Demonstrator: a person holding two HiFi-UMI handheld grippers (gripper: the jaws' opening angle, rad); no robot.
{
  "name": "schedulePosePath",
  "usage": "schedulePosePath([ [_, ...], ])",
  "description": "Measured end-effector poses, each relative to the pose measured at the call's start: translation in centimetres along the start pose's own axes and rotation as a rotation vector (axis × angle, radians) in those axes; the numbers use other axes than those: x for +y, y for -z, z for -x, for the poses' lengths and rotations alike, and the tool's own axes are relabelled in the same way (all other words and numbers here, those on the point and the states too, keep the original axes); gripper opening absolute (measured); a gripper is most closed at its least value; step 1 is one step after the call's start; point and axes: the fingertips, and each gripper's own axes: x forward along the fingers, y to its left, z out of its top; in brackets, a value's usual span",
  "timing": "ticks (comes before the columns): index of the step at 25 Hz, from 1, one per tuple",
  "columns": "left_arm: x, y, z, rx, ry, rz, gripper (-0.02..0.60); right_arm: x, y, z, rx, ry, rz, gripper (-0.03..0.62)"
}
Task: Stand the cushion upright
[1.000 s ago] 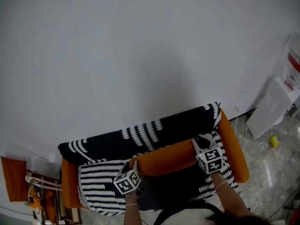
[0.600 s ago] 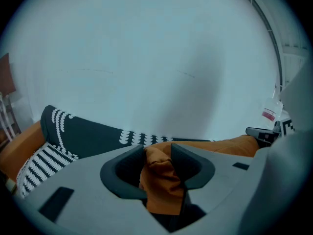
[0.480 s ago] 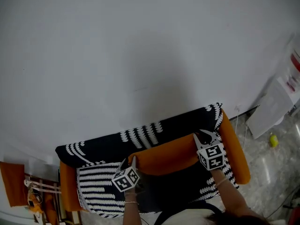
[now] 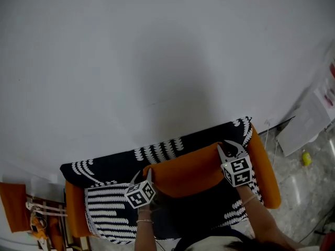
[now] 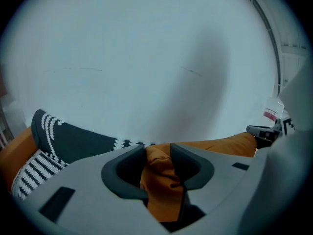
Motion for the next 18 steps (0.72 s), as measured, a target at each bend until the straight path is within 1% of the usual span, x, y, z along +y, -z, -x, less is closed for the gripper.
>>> schedulePosePath([
  [7,0.5,-1.8,-3.4,0.011,0.021,0.005,0.164,0.0,-0.6,-3.5,0.020,-0.011,0.024,0.069],
  [18,1.8,-3.9,-8.6,0.061,0.046,0.007,0.167,-0.6,-1.1,-8.9,0.039,-0.016,0.022,0.067],
])
